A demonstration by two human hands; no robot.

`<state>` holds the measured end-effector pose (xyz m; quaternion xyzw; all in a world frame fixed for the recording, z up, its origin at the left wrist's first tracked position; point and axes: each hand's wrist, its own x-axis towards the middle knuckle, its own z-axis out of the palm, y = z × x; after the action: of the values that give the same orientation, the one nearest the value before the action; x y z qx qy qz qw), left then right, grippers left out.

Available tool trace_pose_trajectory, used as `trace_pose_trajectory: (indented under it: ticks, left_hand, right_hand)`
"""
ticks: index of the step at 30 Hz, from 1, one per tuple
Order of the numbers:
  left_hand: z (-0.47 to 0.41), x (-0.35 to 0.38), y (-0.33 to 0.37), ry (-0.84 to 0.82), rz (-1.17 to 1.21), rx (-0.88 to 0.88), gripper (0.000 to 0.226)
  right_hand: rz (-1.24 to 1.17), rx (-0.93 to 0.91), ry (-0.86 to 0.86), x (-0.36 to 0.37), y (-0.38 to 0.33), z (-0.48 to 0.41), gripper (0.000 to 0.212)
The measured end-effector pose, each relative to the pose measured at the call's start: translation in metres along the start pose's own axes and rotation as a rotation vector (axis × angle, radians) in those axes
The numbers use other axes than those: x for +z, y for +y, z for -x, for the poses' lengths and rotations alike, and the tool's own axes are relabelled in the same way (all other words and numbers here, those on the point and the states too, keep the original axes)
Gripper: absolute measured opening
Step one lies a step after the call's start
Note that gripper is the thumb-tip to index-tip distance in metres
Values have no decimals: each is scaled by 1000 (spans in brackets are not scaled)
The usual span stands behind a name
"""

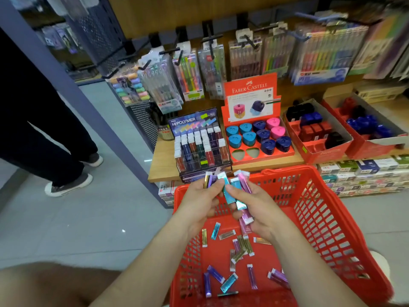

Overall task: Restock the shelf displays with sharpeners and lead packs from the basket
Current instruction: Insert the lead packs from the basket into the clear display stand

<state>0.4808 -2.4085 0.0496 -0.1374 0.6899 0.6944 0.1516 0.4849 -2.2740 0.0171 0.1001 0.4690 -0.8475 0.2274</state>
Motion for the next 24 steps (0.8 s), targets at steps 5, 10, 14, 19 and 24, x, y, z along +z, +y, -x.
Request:
trace_pose_trajectory:
  ticks: [5, 10, 14, 19, 24]
  left_hand:
    - [-7, -11, 5, -5, 33, -51, 34]
    - [-12, -16, 2, 56, -200, 34, 27]
    - [-11, -13, -2, 110, -294, 159, 11]
    - [-13, -22, -2, 129, -525, 254, 16]
    - [-25, -37, 6, -3, -727, 256, 30]
  right_hand:
    - [-2, -55, 45, 6, -3, -5, 12]
    - [-152, -24, 110, 13, -4, -11, 27]
    - [-153, -7, 118, 22, 0, -16, 11]
    - [-120, -23, 253, 27, 9, -23, 14]
    - [-77, -48, 242, 31, 11, -29, 14]
